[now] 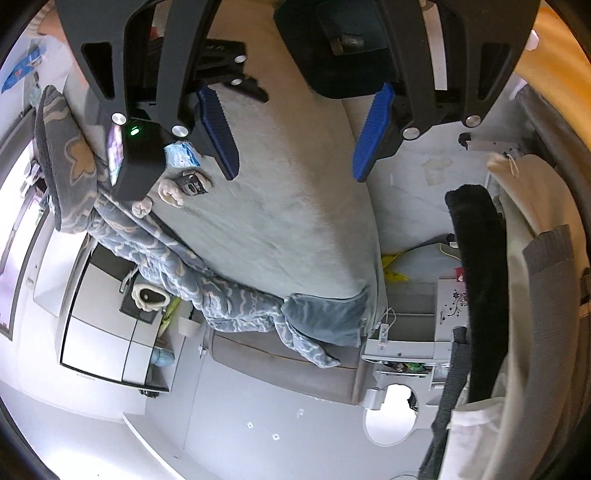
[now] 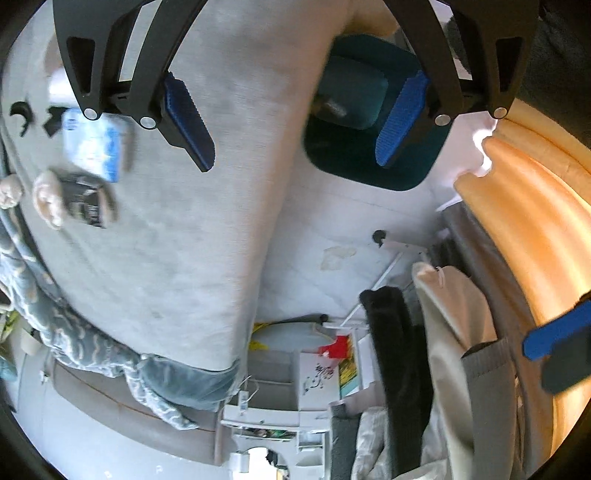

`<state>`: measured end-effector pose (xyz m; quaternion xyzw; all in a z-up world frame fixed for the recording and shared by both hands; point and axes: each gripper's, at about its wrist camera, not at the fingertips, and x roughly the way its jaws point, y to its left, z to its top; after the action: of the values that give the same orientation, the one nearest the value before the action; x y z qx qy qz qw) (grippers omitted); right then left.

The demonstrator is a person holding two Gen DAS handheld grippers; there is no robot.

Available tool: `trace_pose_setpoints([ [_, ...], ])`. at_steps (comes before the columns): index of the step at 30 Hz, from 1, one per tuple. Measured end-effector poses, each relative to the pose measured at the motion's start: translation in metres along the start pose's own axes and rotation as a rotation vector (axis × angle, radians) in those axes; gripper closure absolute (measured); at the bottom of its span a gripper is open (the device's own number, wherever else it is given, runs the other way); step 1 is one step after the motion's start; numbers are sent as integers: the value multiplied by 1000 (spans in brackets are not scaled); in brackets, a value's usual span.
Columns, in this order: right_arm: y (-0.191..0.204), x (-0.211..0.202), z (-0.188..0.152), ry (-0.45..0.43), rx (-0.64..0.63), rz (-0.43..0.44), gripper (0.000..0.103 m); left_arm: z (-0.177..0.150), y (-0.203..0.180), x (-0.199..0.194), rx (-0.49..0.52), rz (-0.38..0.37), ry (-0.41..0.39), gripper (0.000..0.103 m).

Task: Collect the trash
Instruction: 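Move both tools back over the bed toward the remaining items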

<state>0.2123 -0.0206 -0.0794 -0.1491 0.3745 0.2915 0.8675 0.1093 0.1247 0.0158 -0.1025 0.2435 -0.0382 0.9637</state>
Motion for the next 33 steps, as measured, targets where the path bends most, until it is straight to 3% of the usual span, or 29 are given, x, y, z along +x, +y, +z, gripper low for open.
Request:
trace_pose_setpoints([
  [13, -76, -20, 0, -46, 56, -64, 13, 0, -48, 49, 38, -15, 67, 25],
  [29, -190, -49, 1, -48, 97, -253, 12, 10, -97, 123, 19, -37, 157, 19],
  [33, -221, -57, 3, -54, 101, -303, 9, 8, -108, 146, 5, -49, 213, 19],
])
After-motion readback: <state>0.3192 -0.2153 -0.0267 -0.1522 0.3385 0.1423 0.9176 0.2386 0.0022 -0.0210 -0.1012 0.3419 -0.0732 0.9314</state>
